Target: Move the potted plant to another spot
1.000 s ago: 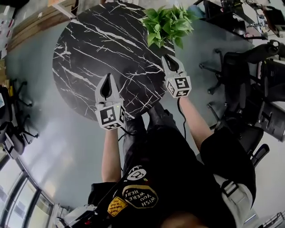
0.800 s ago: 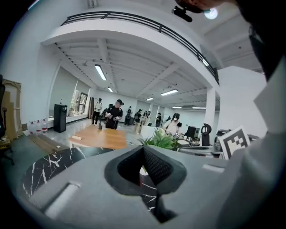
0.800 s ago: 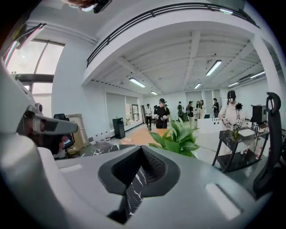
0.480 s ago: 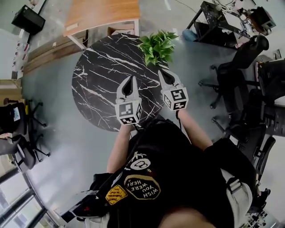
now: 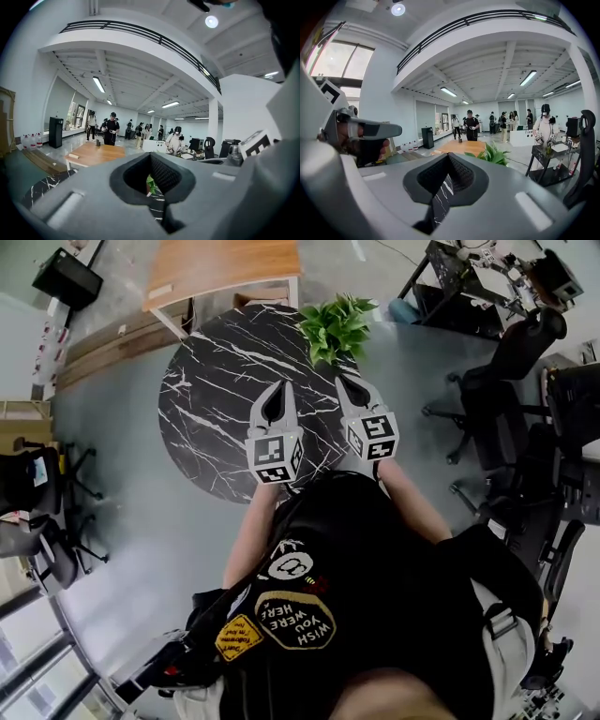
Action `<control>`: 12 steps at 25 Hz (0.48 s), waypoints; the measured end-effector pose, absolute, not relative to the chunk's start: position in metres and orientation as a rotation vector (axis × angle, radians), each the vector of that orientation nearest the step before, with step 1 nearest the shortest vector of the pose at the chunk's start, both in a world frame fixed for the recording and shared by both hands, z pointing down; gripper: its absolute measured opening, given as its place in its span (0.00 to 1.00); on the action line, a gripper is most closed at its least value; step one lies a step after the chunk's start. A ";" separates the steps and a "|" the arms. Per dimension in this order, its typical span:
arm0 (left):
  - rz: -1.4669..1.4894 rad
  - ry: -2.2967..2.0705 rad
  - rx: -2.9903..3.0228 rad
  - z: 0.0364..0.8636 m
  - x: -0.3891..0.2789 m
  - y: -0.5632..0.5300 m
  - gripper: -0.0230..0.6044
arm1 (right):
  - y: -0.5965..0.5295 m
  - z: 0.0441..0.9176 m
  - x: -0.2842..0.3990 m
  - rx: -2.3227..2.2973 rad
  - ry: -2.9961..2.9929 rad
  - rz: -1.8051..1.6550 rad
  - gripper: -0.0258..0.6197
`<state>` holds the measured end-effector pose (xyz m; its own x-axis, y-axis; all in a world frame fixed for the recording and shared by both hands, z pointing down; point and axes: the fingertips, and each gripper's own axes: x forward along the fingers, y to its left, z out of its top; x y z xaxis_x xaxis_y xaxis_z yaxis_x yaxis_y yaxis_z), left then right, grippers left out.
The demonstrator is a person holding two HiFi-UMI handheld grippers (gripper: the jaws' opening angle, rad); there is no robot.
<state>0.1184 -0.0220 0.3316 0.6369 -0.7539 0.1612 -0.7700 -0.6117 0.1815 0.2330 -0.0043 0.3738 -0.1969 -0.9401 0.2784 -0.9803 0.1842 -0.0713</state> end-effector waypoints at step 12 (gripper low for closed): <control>0.094 -1.243 2.624 0.332 0.118 -0.021 0.04 | -0.005 0.365 0.237 1.876 -2.295 0.333 0.04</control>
